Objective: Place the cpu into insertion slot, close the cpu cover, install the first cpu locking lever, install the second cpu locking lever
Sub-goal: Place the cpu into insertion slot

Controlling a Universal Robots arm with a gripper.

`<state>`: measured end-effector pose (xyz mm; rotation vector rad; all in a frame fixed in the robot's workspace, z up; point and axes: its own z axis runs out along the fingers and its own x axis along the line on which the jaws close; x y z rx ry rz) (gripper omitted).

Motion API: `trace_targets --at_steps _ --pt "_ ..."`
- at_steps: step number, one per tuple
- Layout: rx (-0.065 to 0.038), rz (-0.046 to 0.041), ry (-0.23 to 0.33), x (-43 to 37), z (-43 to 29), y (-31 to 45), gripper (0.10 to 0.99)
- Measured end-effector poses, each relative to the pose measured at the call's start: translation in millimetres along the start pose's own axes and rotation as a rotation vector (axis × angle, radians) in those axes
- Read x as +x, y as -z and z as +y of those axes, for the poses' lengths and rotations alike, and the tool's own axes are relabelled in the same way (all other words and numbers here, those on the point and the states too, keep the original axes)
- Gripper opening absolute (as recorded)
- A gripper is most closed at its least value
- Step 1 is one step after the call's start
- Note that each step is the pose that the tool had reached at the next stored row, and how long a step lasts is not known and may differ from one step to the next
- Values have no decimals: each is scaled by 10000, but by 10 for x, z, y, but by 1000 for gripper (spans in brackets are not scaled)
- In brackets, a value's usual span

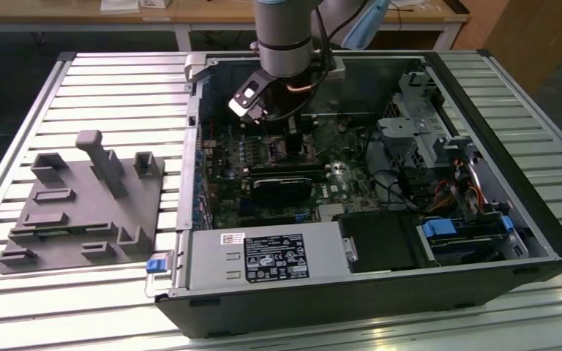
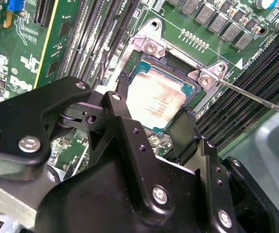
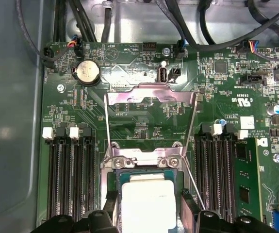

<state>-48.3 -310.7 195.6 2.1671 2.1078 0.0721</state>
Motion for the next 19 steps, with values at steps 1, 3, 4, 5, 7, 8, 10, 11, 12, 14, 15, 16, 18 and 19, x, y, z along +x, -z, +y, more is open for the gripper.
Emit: trace_targets --at_steps 1,3,4,5,7,8,10,11,12,14,15,16,18,19 --pt "1 -1 0 0 -1 -3 612" --pt "2 -3 0 0 -2 -9 612" --pt "3 -4 1 0 -2 -10 612" --pt "4 -5 1 -1 -2 -10 612" --pt "3 -4 1 0 -2 -11 612" --pt "2 -4 0 0 -2 -11 612" --pt "2 -3 0 0 -2 -12 596" --pt "6 -7 1 -1 -2 -11 596" --pt "5 -7 1 -1 -2 -11 533" --pt "4 -5 1 0 -2 -12 525" --pt "3 -5 1 0 -2 -13 525" --pt "3 -4 0 0 -2 -14 525" --pt "3 -4 1 0 -2 -14 525" --pt "3 -4 0 0 -2 -14 525"
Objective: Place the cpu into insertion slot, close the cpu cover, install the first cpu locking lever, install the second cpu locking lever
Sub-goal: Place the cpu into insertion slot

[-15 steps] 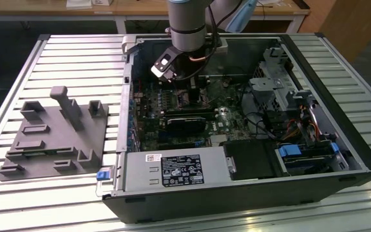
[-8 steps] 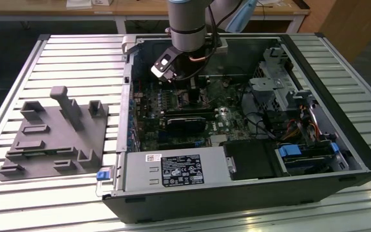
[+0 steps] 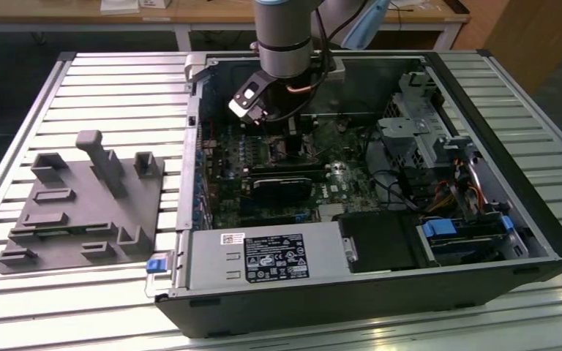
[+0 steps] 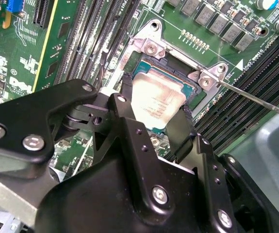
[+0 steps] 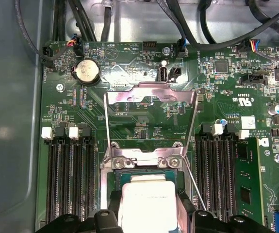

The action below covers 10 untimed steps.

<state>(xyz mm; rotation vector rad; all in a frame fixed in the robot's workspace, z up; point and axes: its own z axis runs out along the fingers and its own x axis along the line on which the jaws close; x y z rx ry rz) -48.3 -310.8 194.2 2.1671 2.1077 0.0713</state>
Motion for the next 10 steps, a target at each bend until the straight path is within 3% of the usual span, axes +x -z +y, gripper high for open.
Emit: trace_targets --at_steps 10 --pt "0 4 -21 0 2 14 525"
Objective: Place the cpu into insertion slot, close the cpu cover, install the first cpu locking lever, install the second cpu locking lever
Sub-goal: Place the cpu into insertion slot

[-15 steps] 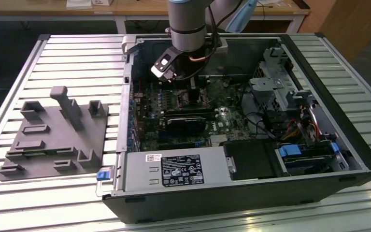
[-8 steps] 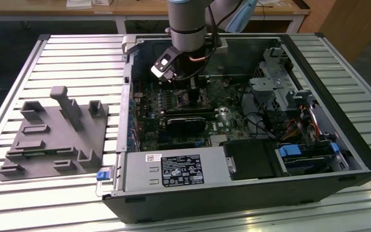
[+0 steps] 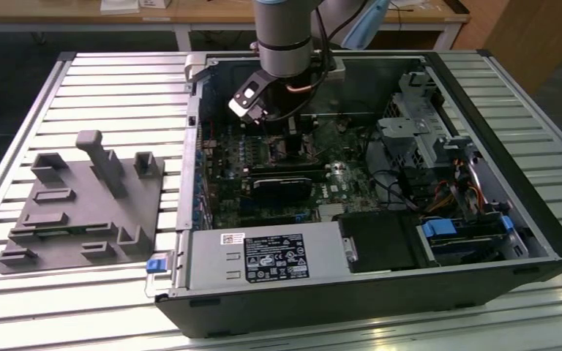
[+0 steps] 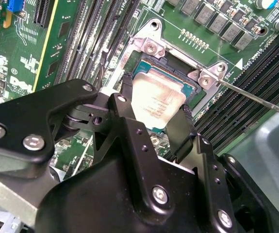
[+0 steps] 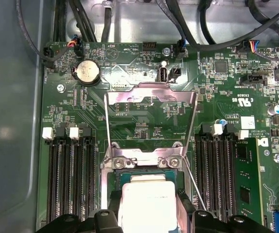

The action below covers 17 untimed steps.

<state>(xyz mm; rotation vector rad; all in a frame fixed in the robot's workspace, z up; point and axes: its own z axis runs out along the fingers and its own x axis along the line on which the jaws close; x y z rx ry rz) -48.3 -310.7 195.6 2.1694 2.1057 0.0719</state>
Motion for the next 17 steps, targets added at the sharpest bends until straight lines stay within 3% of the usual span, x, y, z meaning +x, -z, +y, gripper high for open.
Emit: trace_targets --at_steps 17 --pt "8 -19 -145 17 -3 -13 525"
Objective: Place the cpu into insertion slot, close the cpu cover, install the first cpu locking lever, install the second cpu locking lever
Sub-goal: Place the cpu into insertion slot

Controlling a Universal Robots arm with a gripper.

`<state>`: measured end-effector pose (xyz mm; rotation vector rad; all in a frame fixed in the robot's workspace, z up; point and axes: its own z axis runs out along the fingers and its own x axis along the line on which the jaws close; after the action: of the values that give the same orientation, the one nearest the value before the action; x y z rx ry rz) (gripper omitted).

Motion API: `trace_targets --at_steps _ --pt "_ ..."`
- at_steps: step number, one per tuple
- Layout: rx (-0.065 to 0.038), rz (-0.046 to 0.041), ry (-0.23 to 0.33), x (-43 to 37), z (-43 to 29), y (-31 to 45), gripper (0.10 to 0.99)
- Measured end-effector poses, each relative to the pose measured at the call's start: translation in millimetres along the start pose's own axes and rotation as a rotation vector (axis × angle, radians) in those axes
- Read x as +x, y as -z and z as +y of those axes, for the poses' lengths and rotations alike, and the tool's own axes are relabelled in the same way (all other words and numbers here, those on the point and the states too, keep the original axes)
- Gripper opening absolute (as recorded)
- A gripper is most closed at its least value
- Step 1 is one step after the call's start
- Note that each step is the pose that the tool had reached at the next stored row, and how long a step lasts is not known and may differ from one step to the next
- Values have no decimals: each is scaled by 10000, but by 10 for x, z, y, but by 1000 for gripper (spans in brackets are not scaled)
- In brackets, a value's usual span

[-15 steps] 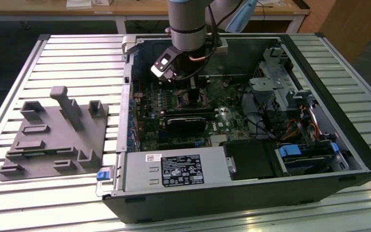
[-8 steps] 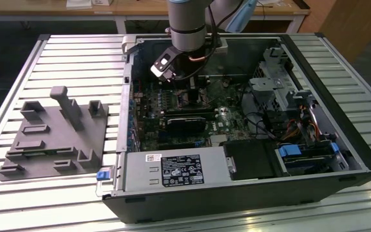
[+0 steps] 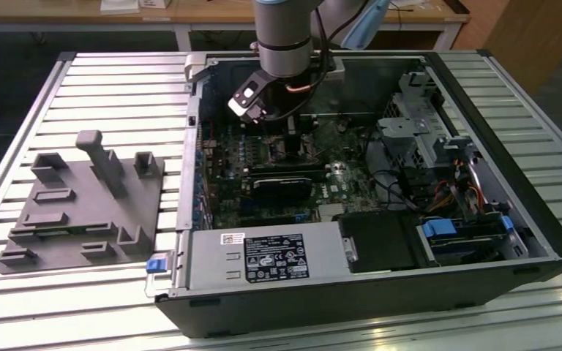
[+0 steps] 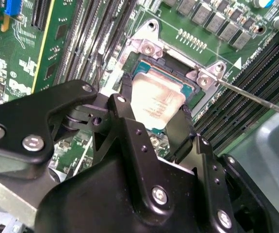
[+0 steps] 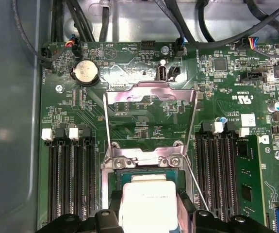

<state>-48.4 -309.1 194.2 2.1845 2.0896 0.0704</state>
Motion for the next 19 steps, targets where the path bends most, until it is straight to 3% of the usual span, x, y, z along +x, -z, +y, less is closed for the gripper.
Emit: trace_targets --at_steps 12,15,16,19 --pt "-15 18 6 4 1 -14 525" --pt "-2 4 8 1 -1 -10 596" --pt "-1 2 8 1 -1 -10 659" --pt "-1 1 8 1 -1 -10 659"
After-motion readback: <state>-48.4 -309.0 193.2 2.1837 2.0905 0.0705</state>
